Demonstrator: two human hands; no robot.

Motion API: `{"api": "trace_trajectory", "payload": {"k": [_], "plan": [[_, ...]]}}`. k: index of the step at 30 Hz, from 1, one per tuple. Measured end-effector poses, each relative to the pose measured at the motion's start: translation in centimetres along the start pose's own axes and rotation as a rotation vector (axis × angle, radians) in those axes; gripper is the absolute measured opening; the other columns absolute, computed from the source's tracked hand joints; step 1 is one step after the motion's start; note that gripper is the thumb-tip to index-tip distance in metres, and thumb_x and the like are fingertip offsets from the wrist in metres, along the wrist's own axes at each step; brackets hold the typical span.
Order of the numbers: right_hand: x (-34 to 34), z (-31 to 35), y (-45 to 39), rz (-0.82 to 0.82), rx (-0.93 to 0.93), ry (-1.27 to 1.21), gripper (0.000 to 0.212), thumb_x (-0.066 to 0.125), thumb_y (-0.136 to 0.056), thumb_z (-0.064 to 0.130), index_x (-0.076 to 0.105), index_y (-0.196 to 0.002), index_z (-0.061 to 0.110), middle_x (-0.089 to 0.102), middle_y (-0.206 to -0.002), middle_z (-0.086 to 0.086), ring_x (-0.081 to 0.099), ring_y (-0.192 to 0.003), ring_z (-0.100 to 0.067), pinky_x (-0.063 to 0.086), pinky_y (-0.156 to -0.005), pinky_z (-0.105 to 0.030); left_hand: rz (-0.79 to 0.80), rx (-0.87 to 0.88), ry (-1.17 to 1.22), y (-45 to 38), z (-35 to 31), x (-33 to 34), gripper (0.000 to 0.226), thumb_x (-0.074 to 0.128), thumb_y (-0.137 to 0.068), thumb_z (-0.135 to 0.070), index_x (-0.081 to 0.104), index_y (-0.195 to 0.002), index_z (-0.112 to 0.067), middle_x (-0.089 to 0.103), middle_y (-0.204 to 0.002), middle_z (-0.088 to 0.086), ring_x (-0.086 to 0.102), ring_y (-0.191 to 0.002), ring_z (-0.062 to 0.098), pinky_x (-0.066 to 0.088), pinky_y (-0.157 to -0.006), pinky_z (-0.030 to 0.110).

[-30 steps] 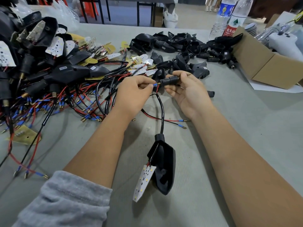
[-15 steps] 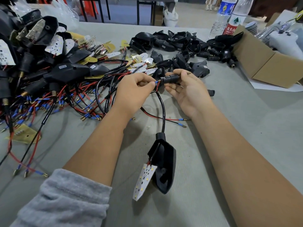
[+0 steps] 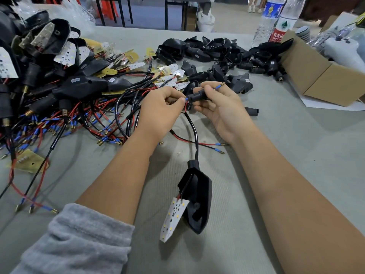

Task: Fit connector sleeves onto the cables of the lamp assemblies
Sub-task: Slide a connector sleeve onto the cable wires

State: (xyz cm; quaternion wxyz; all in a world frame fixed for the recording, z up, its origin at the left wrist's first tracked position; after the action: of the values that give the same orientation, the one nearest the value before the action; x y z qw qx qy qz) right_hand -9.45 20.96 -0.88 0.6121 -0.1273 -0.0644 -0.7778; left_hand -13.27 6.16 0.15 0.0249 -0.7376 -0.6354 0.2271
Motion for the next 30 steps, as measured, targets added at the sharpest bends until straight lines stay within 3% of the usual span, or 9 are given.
{"api": "trace_trajectory", "payload": {"k": [4,10,13,15,18,21,25,30], "plan": [[0.4,0.1,0.3,0.028,-0.030,0.011,0.018,0.050,-0.095,-0.008,0.054,-0.097,0.009,0.064,-0.095,-0.010,0.060,-0.080,-0.023,0.054,-0.080,-0.033,-0.002,0.018,-0.044,0.1,-0.2,0.1,0.016,0.064,-0.089,-0.013,0.067,-0.081,-0.026,0.066,-0.074,-0.007,0.056,-0.064,0.000,0.044,-0.062,0.009],[0.0,0.0,0.4,-0.017,-0.029,-0.029,0.017,0.053,-0.093,-0.009,0.056,-0.097,0.007,0.065,-0.096,-0.014,0.062,-0.082,-0.025,0.054,-0.087,-0.037,-0.039,0.105,-0.103,0.3,-1.4,-0.3,0.013,0.065,-0.090,-0.012,0.071,-0.088,-0.024,0.060,-0.080,-0.019,0.055,-0.074,-0.016,0.038,-0.068,0.000],[-0.5,-0.1,0.2,-0.063,-0.014,-0.099,0.014,0.054,-0.093,-0.007,0.056,-0.098,0.006,0.066,-0.095,-0.015,0.064,-0.074,-0.021,0.055,-0.080,-0.031,-0.041,0.042,-0.008,0.2,-0.8,-0.2,0.014,0.059,-0.093,-0.011,0.068,-0.099,-0.021,0.065,-0.091,-0.008,0.061,-0.085,0.003,0.051,-0.082,0.021],[-0.7,-0.1,0.2,-0.082,-0.006,-0.139,0.014,0.055,-0.093,-0.006,0.057,-0.096,0.007,0.067,-0.092,-0.013,0.064,-0.070,-0.019,0.055,-0.076,-0.030,-0.063,0.007,0.064,0.1,-0.5,-0.3,0.013,0.058,-0.094,-0.009,0.060,-0.095,-0.022,0.063,-0.092,-0.005,0.062,-0.090,0.012,0.054,-0.086,0.032],[-0.8,-0.2,0.2,-0.095,0.002,-0.162,0.013,0.056,-0.092,-0.006,0.058,-0.094,0.008,0.068,-0.089,-0.012,0.064,-0.067,-0.018,0.056,-0.074,-0.029,-0.081,0.012,0.069,0.0,-0.5,-0.6,0.016,0.061,-0.092,-0.010,0.060,-0.086,-0.024,0.061,-0.081,-0.009,0.057,-0.071,-0.005,0.050,-0.072,0.017],[-0.9,-0.3,0.2,-0.110,0.016,-0.187,0.013,0.058,-0.092,-0.004,0.059,-0.090,0.009,0.068,-0.083,-0.010,0.063,-0.065,-0.017,0.056,-0.072,-0.028,-0.090,0.010,0.092,0.1,-0.5,-0.8,0.018,0.065,-0.090,-0.008,0.063,-0.081,-0.023,0.062,-0.073,-0.011,0.055,-0.059,-0.010,0.043,-0.060,0.007],[-1.2,-0.4,0.3,-0.126,0.035,-0.202,0.009,0.060,-0.093,0.001,0.058,-0.088,0.008,0.070,-0.071,-0.006,0.065,-0.063,-0.016,0.058,-0.068,-0.025,-0.083,0.025,0.093,0.1,-0.7,-0.7,0.017,0.066,-0.089,-0.007,0.065,-0.082,-0.022,0.062,-0.071,-0.011,0.055,-0.058,-0.010,0.043,-0.058,0.006],[-1.0,-0.3,0.3,-0.114,0.040,-0.196,0.008,0.062,-0.093,0.007,0.057,-0.087,0.007,0.071,-0.072,-0.007,0.066,-0.061,-0.015,0.057,-0.062,-0.023,-0.066,0.034,0.097,0.0,-0.6,-0.7,0.014,0.066,-0.089,-0.007,0.067,-0.084,-0.021,0.063,-0.073,-0.010,0.055,-0.060,-0.009,0.043,-0.061,0.006]]}}
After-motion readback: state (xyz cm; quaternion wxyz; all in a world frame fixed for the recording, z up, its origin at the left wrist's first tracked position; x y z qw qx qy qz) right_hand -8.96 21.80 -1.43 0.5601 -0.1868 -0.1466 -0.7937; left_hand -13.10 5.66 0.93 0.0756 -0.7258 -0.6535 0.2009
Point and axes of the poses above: each hand's wrist, its own y-axis away from the middle knuckle, its own x-axis out of the palm, z = x × y, the point moved 9 cm from there along -y, towards the middle knuckle
